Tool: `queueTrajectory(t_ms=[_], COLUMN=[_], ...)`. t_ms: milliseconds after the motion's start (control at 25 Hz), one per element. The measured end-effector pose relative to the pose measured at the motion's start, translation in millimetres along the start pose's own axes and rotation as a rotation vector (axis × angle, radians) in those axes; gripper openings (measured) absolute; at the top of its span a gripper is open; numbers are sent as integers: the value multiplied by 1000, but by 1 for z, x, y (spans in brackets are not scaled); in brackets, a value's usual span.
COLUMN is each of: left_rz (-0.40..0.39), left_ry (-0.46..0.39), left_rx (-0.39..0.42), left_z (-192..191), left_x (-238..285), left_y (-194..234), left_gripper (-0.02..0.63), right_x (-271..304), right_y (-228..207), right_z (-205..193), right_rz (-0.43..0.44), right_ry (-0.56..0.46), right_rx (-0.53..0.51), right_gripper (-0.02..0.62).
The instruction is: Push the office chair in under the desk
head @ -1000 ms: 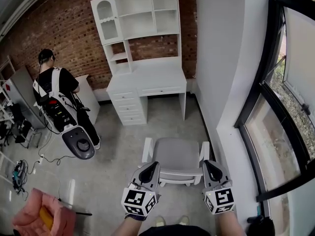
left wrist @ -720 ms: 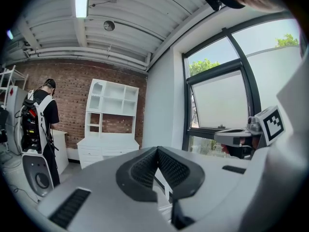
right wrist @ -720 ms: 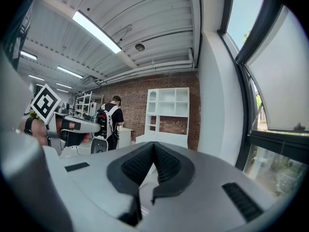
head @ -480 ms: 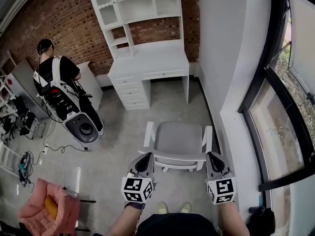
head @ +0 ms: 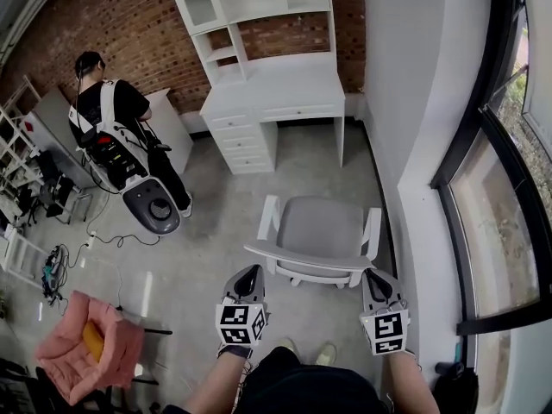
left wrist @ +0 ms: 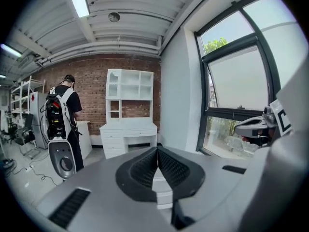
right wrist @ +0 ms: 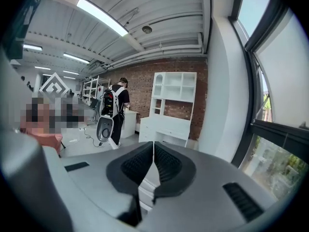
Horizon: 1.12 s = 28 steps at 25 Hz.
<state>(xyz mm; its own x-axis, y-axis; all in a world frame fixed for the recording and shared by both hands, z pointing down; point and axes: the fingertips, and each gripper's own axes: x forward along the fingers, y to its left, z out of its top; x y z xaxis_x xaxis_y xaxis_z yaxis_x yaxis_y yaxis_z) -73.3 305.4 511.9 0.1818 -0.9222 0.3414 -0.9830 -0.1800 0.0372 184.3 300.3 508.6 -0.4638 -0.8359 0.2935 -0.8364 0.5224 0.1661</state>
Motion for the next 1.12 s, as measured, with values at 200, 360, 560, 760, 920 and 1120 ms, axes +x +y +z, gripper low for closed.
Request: queueTrajectory(t_ms=[200,360,560,760,920,1120], left_rz=[49,82,17,-142,-267,-483], left_ry=[60,80,126,186,252,333], left_rx=[-47,-30,148,392,590,908], left_z=[-28,-41,-56,-77,-96,-128], left_x=[5,21,51,81,104,123], left_y=[27,47,55,56,58,46], left_gripper=[6,8,45,192,215,224], right_x=[12,28,44,66,81,100], right_y=[8,1,11,11,9,18], right_z=[-32,-52,-92,-118,-136,-164], right_rz=[25,-23,20,53,78,154], right_ry=[63,102,262,355,425,508], right_rx=[20,11,-169,-275,-375,-553], right_gripper=[5,20,98,138,153,195])
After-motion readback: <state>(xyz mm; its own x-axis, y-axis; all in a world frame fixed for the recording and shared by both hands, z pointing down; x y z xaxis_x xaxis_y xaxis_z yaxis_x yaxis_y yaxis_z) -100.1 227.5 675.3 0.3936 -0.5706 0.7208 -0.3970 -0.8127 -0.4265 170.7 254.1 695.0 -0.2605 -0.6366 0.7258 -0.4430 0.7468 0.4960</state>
